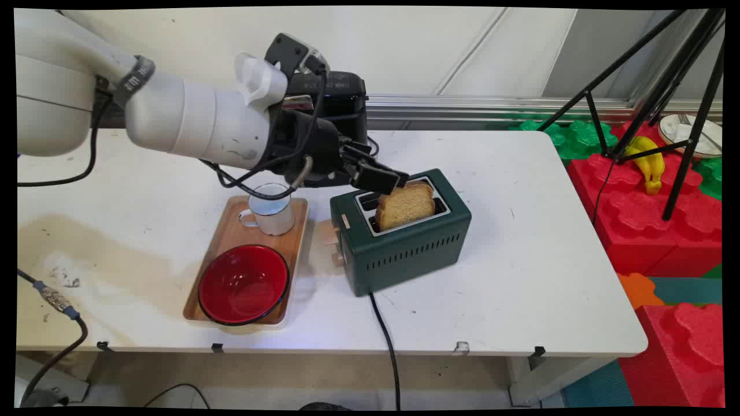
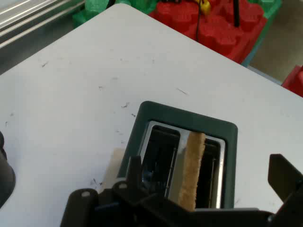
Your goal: Press the toaster switch
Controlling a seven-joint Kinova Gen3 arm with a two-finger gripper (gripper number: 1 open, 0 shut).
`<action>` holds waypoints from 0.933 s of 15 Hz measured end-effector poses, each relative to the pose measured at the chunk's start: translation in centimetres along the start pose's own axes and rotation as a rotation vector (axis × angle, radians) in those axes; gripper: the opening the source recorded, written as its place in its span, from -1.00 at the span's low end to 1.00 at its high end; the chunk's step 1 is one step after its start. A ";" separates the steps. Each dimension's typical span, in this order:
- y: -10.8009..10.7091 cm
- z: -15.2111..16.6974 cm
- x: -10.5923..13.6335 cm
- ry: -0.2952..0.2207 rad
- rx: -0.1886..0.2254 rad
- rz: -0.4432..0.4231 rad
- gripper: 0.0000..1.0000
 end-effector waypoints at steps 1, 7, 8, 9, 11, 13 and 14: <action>0.0 -0.2 0.0 -0.001 -0.002 0.001 1.00; 0.2 -2.4 -0.4 -0.018 -0.026 0.020 1.00; 0.1 -2.7 -0.5 -0.022 -0.028 0.023 1.00; 0.0 -3.3 -0.7 -0.032 -0.031 0.028 1.00; -0.2 -4.1 -1.0 -0.048 -0.035 0.038 1.00; -0.5 -4.9 -1.3 -0.068 -0.043 0.053 1.00; -0.7 -5.1 -1.4 -0.076 -0.046 0.061 1.00</action>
